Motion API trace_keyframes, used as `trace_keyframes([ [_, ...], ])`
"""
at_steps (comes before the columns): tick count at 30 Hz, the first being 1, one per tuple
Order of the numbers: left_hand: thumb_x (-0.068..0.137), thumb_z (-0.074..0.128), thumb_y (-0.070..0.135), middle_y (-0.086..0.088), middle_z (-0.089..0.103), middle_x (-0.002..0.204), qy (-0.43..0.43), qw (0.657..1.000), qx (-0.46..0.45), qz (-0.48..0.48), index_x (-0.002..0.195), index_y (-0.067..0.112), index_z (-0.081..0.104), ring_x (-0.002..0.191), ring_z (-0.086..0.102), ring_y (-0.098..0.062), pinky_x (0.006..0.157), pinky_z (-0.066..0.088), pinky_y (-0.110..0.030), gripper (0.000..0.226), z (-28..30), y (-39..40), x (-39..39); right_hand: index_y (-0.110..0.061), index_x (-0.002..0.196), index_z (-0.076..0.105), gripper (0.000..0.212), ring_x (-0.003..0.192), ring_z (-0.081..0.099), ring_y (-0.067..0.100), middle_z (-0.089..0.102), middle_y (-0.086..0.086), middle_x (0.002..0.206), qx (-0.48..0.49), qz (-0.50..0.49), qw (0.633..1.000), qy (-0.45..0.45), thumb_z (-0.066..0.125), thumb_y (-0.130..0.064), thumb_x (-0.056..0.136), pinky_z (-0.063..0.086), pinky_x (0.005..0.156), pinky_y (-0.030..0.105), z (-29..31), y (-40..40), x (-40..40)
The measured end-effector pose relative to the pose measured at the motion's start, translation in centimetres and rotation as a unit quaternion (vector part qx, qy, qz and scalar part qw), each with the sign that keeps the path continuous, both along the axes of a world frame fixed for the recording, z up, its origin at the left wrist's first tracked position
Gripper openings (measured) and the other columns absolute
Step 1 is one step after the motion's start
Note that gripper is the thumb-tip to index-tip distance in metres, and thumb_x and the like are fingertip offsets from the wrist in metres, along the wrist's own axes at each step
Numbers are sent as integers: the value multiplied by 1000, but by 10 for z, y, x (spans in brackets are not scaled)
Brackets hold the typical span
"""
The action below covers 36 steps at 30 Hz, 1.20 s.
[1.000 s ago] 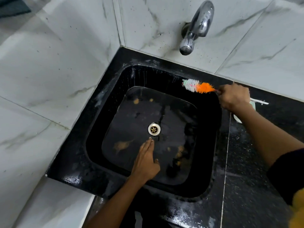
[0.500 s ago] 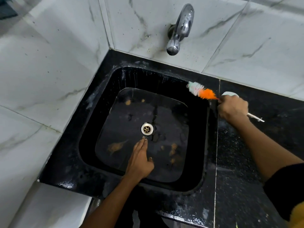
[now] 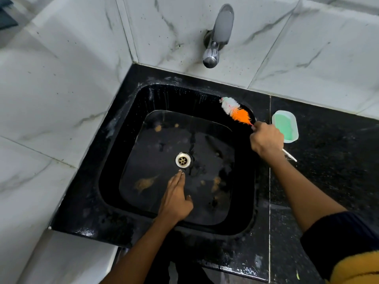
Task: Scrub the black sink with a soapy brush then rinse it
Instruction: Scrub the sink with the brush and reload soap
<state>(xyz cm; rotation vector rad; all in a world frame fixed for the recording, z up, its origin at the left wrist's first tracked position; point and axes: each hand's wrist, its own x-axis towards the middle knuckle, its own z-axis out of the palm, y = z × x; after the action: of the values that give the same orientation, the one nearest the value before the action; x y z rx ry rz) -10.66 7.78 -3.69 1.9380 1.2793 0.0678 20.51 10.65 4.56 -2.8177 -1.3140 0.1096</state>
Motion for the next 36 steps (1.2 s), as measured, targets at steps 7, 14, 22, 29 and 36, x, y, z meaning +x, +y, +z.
trace_keyframes([
  [7, 88, 58, 15, -1, 13, 165, 1, 1000, 1, 1, 157, 9, 17, 151, 8, -16, 119, 9, -22, 81, -3, -1, -1, -4, 104, 65, 29, 98, 63, 42, 66, 22, 105, -26, -54, 997, -45, 52, -25, 89, 49, 80, 41, 38, 16, 33],
  [14, 88, 58, 15, 0, 13, 166, -6, 1000, -1, 12, 157, 10, 18, 152, 9, -16, 120, 9, -23, 80, -1, 0, -3, -4, 103, 65, 29, 93, 61, 43, 64, 22, 100, -54, -121, 991, -30, 48, -20, 86, 44, 72, 38, 30, -44, 17],
  [22, 88, 58, 16, -1, 14, 165, 4, 1000, -2, -19, 157, 9, 18, 152, 8, -17, 120, 12, -25, 80, 1, -2, -1, -9, 114, 62, 29, 104, 62, 34, 64, 16, 113, -182, -30, 977, -105, 49, -18, 89, 44, 81, 35, 64, -14, 18],
  [29, 88, 59, 14, -3, 15, 165, -4, 1000, -1, -18, 157, 8, 19, 151, 10, -18, 120, 13, -26, 80, 2, -3, -3, -10, 119, 61, 35, 111, 60, 34, 62, 14, 120, -223, -25, 967, -125, 53, -16, 86, 46, 85, 37, 96, 2, 14],
  [36, 88, 59, 13, -3, 17, 165, -7, 1000, 0, -11, 157, 8, 20, 151, 11, -18, 119, 12, -25, 79, -1, -2, -1, -11, 118, 62, 34, 108, 61, 33, 63, 14, 117, -264, 0, 953, -148, 55, -19, 86, 45, 84, 37, 106, 0, 4],
])
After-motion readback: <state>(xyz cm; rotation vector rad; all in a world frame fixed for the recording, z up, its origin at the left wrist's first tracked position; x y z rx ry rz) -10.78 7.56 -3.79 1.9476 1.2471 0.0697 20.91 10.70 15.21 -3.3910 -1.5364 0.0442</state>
